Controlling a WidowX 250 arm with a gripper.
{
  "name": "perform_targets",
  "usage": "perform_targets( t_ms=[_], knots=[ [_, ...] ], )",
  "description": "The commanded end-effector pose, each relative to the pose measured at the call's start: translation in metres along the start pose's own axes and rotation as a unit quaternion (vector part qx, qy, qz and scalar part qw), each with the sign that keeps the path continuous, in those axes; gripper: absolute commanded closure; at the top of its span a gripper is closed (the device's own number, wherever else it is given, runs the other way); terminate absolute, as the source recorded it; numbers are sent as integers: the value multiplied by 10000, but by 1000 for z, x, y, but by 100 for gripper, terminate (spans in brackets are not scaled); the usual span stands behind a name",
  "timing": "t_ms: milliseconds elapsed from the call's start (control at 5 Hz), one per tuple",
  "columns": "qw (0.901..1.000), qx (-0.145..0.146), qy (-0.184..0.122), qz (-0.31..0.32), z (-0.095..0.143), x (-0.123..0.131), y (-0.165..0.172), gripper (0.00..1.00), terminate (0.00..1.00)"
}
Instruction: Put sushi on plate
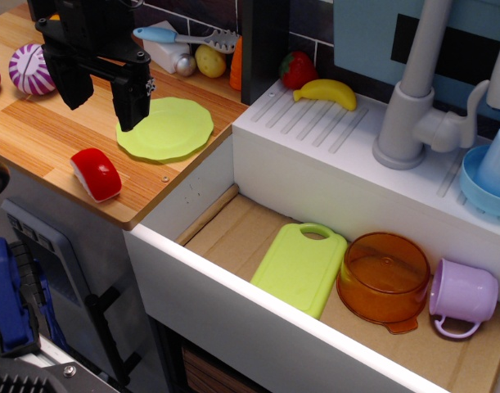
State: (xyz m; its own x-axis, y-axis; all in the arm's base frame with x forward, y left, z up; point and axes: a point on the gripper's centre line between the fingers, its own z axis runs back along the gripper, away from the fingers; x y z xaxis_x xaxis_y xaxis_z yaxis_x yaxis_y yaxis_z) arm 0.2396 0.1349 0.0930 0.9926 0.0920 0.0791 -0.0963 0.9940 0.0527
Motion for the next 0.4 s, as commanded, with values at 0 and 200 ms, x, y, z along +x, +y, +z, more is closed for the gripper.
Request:
perform_targets(
  t_ms=[0,200],
  knots=[
    [10000,0,0,0,0,0,0,0,0],
    [9989,-15,114,463,-1,7,1,0,0]
  ],
)
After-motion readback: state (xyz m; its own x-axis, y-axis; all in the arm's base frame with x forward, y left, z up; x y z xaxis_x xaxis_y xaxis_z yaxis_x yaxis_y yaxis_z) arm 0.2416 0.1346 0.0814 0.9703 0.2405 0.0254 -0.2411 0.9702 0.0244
